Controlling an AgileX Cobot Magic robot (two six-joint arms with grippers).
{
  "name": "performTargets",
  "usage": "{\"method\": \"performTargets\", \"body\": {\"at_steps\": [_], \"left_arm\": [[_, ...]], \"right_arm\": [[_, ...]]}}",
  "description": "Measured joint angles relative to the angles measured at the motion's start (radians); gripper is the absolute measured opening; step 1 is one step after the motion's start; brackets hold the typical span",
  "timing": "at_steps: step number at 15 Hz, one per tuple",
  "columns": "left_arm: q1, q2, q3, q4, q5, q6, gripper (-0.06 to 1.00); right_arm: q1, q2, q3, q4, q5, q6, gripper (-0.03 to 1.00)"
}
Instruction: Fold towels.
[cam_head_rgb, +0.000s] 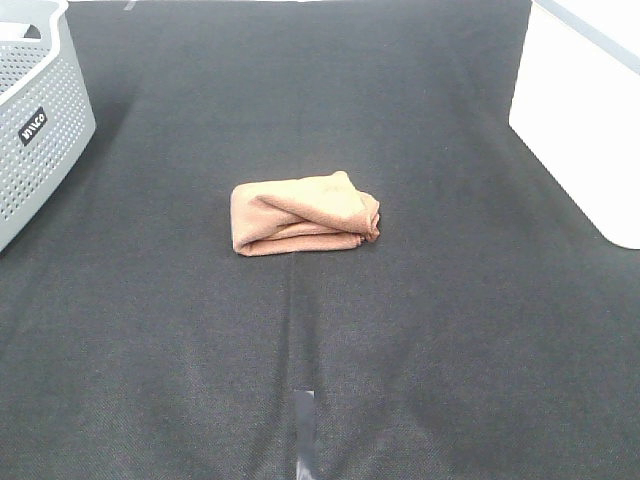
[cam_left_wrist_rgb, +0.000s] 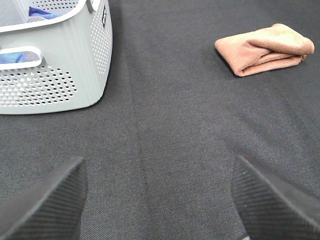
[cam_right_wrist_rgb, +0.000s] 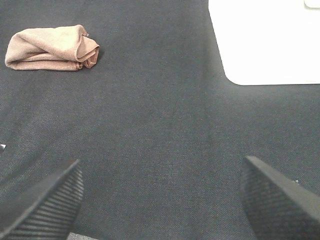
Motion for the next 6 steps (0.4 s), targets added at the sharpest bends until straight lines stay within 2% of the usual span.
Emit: {"method": "performTargets", "body": {"at_steps": [6], "left_arm": [[0.0,0.0,0.0,0.0,0.0,0.001,0.76]], "right_arm": [[0.0,0.0,0.0,0.002,0.0,0.0,0.8]]}}
